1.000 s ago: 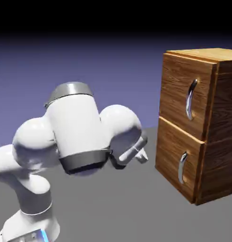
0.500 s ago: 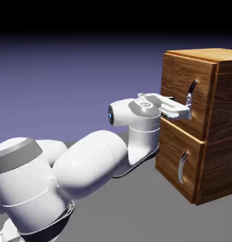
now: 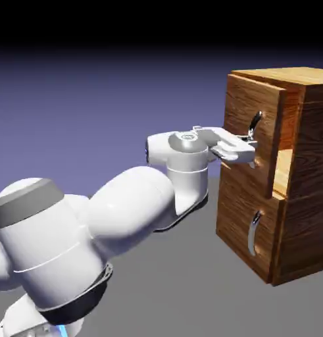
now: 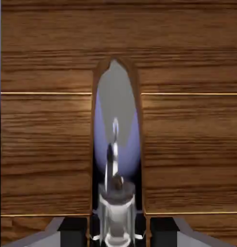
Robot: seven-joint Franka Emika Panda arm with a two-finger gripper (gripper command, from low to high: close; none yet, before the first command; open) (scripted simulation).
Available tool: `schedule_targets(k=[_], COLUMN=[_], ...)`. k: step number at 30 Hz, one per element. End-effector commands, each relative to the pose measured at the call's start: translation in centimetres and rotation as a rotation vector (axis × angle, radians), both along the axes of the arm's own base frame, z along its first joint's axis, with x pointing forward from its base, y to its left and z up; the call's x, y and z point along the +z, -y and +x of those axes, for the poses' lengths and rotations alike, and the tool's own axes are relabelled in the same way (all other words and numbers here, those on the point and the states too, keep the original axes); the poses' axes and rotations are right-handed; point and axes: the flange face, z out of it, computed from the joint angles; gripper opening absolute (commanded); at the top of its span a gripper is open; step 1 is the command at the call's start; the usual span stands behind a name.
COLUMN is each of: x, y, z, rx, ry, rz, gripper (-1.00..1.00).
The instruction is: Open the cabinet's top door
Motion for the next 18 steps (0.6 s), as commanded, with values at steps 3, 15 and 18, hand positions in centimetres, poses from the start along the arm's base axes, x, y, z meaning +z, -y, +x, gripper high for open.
schedule_targets(k=[3, 15, 18], x=[0.0, 0.0, 0.0], y=[-1.4, -7.6, -9.3], z=[-1.5, -6.0, -6.8], rx=[-0.071, -0.341, -0.408], ry=[0.000, 0.000, 0.000], rz=[0.000, 0.000, 0.000], gripper=[-1.00, -1.00, -1.00])
